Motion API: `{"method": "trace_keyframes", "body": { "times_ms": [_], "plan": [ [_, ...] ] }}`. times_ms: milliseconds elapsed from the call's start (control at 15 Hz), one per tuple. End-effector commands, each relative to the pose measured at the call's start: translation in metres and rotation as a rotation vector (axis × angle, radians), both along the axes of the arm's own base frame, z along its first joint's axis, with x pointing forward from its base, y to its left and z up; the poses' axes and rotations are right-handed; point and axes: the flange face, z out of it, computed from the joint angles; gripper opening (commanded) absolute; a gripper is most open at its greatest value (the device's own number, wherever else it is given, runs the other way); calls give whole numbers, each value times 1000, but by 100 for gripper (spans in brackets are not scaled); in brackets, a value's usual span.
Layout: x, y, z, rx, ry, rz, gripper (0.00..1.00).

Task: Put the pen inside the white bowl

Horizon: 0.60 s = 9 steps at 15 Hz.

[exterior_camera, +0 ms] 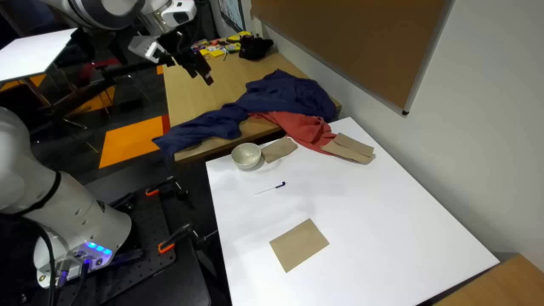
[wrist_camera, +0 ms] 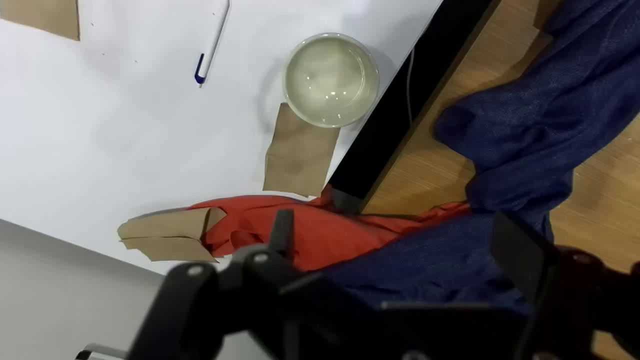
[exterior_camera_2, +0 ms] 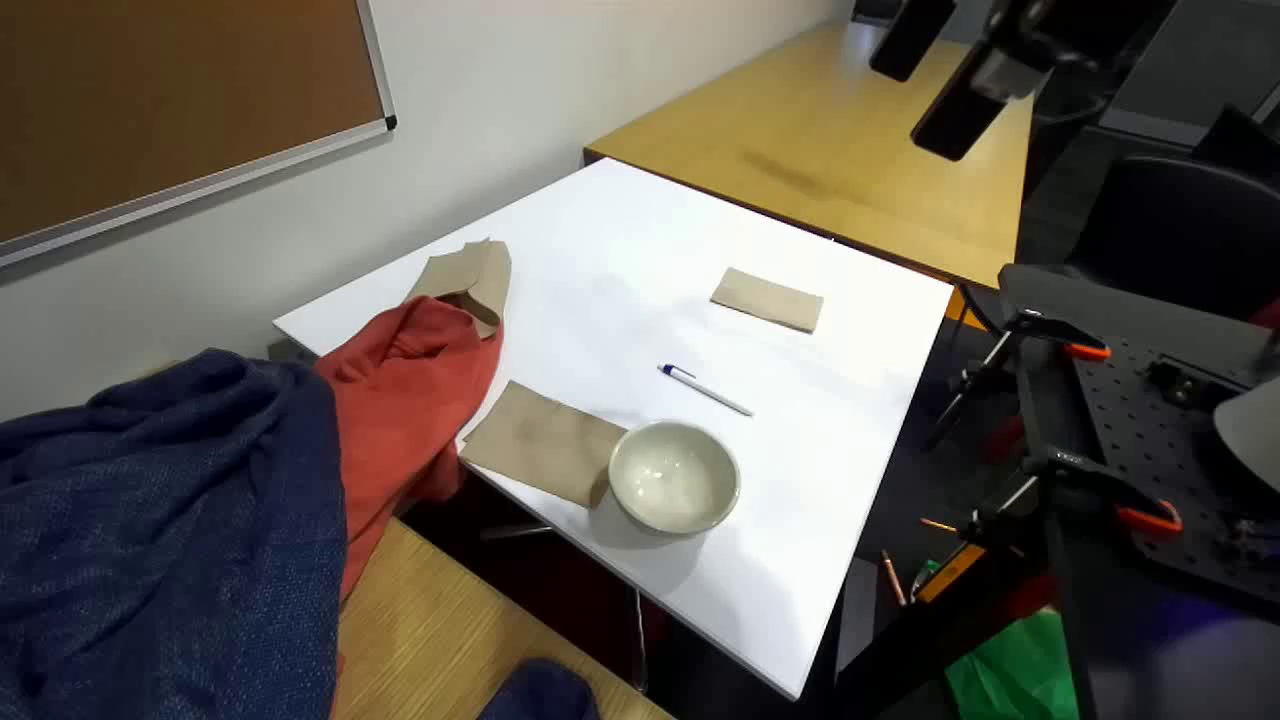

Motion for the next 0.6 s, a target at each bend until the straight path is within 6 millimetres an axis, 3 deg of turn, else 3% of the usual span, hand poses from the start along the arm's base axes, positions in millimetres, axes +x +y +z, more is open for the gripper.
{"method": "trace_keyframes", "body": {
  "times_ms": [0,333,533],
  "plan": [
    [0,0,1,0,1,0,100],
    [0,0,1,0,1,0,100],
    [6,-15,1,-20,-23,-44,100]
  ]
}}
